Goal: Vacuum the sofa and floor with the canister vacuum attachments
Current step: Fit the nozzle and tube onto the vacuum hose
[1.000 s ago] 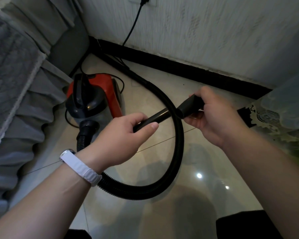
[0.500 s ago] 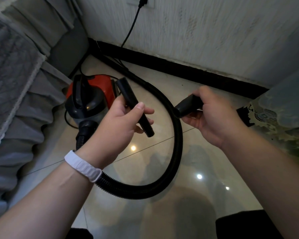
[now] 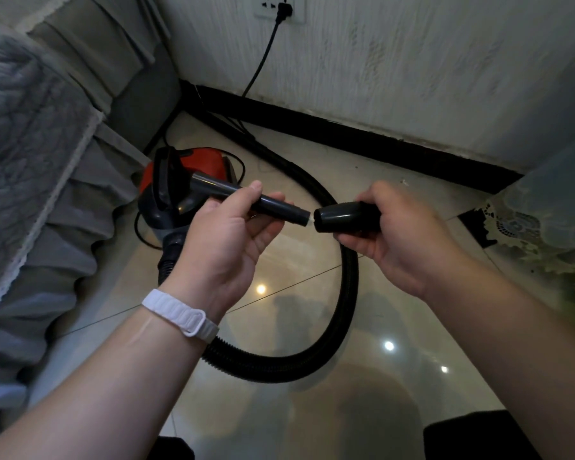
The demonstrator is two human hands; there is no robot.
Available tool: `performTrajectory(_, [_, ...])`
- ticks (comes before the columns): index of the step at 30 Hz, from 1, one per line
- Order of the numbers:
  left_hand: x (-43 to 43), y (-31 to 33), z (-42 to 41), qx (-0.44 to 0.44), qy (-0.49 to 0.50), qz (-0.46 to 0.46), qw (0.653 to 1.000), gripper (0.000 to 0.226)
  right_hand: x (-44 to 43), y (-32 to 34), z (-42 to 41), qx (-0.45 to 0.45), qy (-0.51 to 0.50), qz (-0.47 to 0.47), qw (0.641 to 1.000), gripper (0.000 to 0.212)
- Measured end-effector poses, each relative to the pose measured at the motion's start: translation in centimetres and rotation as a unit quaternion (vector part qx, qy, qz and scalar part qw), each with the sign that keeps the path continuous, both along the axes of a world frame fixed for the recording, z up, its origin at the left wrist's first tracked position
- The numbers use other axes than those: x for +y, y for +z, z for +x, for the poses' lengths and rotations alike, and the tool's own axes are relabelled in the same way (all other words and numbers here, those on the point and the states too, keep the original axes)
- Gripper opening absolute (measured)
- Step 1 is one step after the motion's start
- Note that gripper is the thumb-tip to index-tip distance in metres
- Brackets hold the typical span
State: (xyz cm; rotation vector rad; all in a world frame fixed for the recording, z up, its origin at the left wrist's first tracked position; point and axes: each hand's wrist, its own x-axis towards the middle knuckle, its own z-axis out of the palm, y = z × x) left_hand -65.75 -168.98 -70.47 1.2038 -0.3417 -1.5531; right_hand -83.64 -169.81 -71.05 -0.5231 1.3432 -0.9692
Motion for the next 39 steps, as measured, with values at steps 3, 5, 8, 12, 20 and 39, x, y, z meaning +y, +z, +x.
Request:
performTrajectory(3, [0.1,0.2,0.0,0.024,0.019,0.001,1.0,0.044,0.3,0.1,0.5,-0.018,-0.01,0.009,1.0,0.013])
performTrajectory(5, [0.2,0.4,0.0,0.03,0.027,-0.004,0.999,0.045,0.4,0.2,0.6,-0.021,-0.002,0.01,1.0,0.014])
performTrajectory(8, [0.2,0.5,0.2,0.038,0.044,-0.007,0.998,0.041,0.6,0.0,0.8,-0.014,0.02,0.004,1.0,0.017])
performTrajectory(12, [0.2,0.4,0.7,0.069,0.064,-0.004,0.996,0.045,0.9,-0.2,1.2,0.005,0.039,-0.01,0.999,0.017])
performTrajectory(20, [0.6,0.4,0.3,0.069,0.064,-0.002,0.996,0.048,1.5,0.4,1.3,-0.037,0.004,-0.012,0.999,0.021])
performTrajectory(39, [1.4,0.3,0.4,0.059,0.064,-0.013,0.996,0.021,2.6,0.9,0.5,0.166,0.243,-0.105,0.95,0.028])
